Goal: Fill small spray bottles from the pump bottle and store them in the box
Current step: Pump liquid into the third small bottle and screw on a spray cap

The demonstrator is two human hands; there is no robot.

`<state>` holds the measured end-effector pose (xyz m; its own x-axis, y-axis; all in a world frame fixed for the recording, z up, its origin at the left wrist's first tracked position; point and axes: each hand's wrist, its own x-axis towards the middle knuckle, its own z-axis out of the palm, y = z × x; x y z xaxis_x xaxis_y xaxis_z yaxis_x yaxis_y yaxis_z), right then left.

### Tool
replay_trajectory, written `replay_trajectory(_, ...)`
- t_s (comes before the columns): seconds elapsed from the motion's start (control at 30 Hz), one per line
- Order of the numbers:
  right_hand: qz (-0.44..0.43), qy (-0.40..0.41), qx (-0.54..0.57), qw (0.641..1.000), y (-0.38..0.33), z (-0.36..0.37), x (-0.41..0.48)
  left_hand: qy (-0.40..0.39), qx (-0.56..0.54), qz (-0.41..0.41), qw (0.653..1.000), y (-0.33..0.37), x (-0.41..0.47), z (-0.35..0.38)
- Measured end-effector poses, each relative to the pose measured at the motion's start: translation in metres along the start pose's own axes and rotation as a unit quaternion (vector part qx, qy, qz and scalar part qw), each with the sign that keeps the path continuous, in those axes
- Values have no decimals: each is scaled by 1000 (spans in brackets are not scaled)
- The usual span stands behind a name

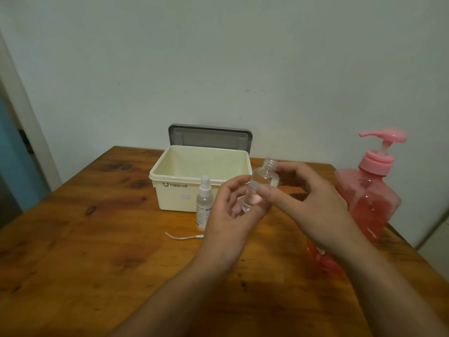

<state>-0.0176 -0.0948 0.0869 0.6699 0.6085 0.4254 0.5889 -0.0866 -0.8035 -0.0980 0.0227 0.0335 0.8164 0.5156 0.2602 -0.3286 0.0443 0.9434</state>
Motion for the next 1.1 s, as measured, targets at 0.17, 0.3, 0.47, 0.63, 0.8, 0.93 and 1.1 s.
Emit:
replay_trajectory(0.17,12,-12,7,1000,9,10,1,1,3,-4,1000,-4,0,-7)
replay_trajectory(0.3,25,-34,26,999,16,18,1,-1,-13,-5,1000,-6,-1,-11)
replay_trajectory(0.47,23,-47,38,998,21,25,-1,-4,-20,-6,1000,-10,-2,-11)
replay_trajectory(0.63,18,-42,50,998,23,28,0,-2,-24,-9,1000,-14,-1,-13)
replay_trajectory(0.8,11,-41,45,998,27,31,0,-14,35,13,999,-14,-1,-22)
replay_trajectory(0.93,13,-34,72,997,31,31,-1,-18,142,31,989,-13,-2,-42)
replay_trajectory(1.1,22,-16,76,997,39,30,-1,-1,335,98,937,-11,-3,-58)
